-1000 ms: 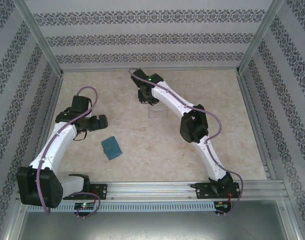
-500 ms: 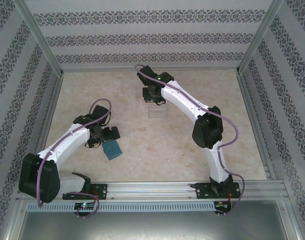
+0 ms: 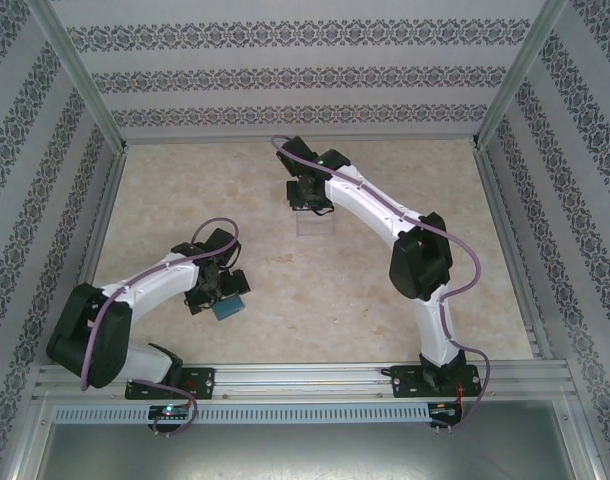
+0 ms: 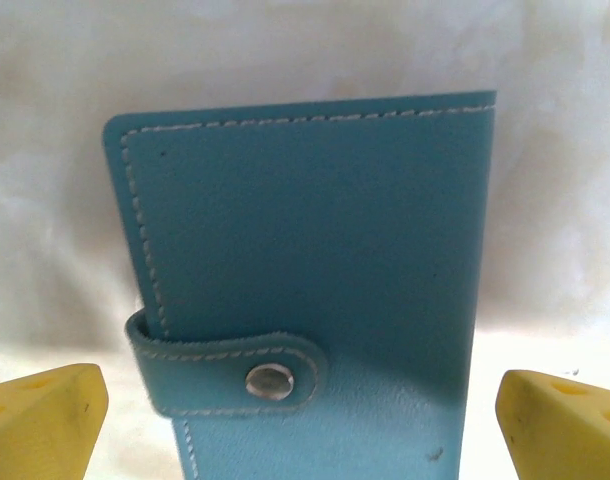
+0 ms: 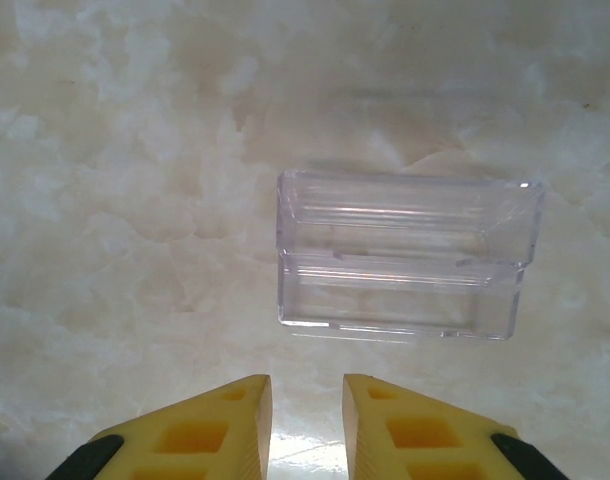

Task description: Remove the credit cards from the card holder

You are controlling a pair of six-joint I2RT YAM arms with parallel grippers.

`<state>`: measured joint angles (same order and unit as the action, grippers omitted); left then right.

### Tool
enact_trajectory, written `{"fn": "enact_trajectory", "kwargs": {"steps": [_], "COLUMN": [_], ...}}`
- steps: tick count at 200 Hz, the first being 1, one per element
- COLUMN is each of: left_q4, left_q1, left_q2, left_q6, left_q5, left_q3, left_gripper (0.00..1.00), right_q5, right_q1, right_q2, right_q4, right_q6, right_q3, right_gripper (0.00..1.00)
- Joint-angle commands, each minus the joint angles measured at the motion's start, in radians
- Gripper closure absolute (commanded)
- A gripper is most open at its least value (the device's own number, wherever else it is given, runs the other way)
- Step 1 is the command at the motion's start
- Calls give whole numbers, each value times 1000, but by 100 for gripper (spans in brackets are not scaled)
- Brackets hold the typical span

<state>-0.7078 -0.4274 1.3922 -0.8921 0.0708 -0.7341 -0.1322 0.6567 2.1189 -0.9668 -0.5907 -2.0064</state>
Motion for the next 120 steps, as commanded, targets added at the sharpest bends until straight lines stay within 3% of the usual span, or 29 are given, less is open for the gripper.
{"fn": "enact_trajectory", "kwargs": {"steps": [1, 54, 120], "left_q4": [38, 71, 78], "left_q1": [-14, -13, -15], "left_q2": [20, 74, 75], "left_q6": [-27, -11, 11], "left_q5": [-18, -16, 14], "left_q3": [5, 9, -1], "left_gripper": [0, 4, 23], "right_q5": [3, 2, -12], "right_q1": [-6, -7, 0], "right_q2": [-56, -59, -100], "right_q4": [5, -5, -14], "right_q6": [22, 22, 22], "right_q3": [15, 11, 48], "right_gripper": [74, 74, 74]}}
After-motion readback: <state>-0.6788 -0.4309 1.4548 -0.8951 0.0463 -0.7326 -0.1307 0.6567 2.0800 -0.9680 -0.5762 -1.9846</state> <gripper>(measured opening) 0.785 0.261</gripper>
